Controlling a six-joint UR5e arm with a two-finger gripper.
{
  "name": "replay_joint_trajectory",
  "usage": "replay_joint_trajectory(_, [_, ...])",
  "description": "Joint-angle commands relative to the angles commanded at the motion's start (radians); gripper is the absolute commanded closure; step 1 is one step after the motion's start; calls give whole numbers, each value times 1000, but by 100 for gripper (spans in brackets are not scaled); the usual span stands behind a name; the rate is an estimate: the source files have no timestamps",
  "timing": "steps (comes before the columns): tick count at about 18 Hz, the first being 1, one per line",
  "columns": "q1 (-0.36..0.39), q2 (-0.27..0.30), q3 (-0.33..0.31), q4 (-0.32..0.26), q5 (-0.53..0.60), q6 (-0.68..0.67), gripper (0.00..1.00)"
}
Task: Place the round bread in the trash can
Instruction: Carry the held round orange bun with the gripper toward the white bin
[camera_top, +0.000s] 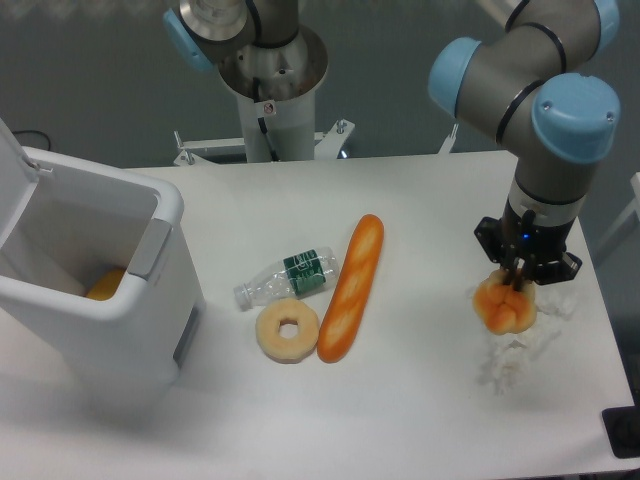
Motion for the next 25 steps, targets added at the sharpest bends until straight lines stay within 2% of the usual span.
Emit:
replay_joint_trajectory(6, [-47,55,-11,-12,3,-46,100])
replay_joint_trajectory(10, [-116,133,-60,-14,-53,-77,100])
replay_joint_trajectory(12, [-129,182,-66,-21,-125,-162,100])
replay_joint_trajectory(15, [-195,230,-78,-21,-147,-238,100])
replay_joint_trajectory(21, [-307,274,-84,-17,-205,-393,100])
replay_joint_trajectory(25, [-368,353,-138,-17,-256,-457,100])
